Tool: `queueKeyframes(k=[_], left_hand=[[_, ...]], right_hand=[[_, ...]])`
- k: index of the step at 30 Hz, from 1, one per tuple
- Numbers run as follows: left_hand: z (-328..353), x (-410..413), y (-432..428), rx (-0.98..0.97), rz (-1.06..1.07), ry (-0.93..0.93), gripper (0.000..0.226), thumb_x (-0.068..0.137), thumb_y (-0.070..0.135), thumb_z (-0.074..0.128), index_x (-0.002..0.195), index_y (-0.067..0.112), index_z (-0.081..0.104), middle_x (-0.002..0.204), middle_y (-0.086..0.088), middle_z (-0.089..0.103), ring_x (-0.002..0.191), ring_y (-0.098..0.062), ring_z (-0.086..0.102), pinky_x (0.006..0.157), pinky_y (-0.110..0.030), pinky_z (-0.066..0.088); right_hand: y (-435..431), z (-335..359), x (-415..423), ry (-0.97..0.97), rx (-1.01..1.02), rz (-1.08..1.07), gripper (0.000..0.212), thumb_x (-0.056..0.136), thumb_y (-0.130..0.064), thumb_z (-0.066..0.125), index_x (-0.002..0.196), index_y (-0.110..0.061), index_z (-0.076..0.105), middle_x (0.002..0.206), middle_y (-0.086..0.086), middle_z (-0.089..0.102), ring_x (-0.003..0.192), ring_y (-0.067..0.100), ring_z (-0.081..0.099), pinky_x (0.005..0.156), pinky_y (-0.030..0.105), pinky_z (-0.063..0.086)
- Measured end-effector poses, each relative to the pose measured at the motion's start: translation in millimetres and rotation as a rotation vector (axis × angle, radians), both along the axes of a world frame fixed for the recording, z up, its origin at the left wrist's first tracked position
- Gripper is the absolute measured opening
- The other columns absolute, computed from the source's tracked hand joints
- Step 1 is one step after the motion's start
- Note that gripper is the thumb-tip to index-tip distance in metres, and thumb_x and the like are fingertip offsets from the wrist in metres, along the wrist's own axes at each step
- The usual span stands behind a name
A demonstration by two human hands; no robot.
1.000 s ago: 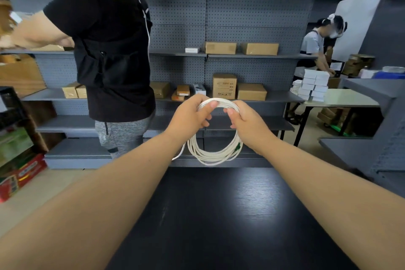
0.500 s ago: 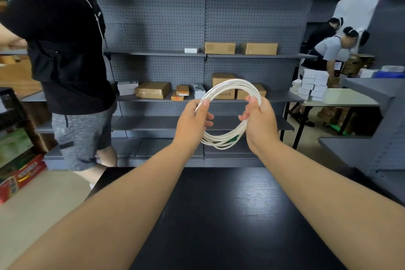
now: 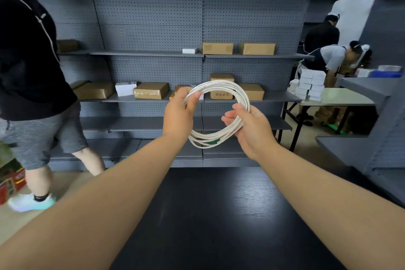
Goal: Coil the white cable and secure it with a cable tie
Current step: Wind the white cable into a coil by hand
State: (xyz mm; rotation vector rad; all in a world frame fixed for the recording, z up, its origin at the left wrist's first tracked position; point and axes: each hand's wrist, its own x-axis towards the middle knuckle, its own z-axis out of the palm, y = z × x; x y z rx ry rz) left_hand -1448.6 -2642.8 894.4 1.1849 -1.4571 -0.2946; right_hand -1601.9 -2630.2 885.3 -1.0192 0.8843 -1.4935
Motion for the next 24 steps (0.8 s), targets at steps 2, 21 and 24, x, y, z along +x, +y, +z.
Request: queueKeyframes(k=[2,21,24], left_hand=[[4,4,0,0.000,-0.006,-0.036,0.014,0.096,0.034,0.045,0.093,0.023,0.052,0.068,0.009,0.049,0.061,-0.005,0.043,0.054,-0.008,0.033],[5,17,11,0.185,-0.274,-0.152,0.014,0.094,0.035,0.049,0.097,0.022,0.056,0.073,0.003,0.056,0.064,-0.013,0.056,0.074,-0.033,0.051],[10,18,11,0.189,-0.251,-0.242,0.023,0.091,0.040,0.053,0.099,0.019,0.058,0.079,-0.005,0.063,0.075,-0.024,0.061,0.083,-0.046,0.050]], right_hand=[[1,4,-3,0.041,0.014,0.060,0.009,0.096,-0.017,0.048,0.093,-0.015,0.056,0.076,0.006,0.062,0.079,0.021,0.066,0.084,0.035,0.050],[4,-1,-1,0.419,-0.222,-0.146,0.022,0.098,-0.022,0.042,0.085,-0.025,0.059,0.052,-0.010,0.037,0.045,0.004,0.034,0.057,0.030,0.035],[6,-1,-1,0.444,-0.250,-0.175,0.021,0.098,-0.023,0.042,0.085,-0.027,0.058,0.055,-0.006,0.038,0.048,0.007,0.035,0.057,0.030,0.036]])
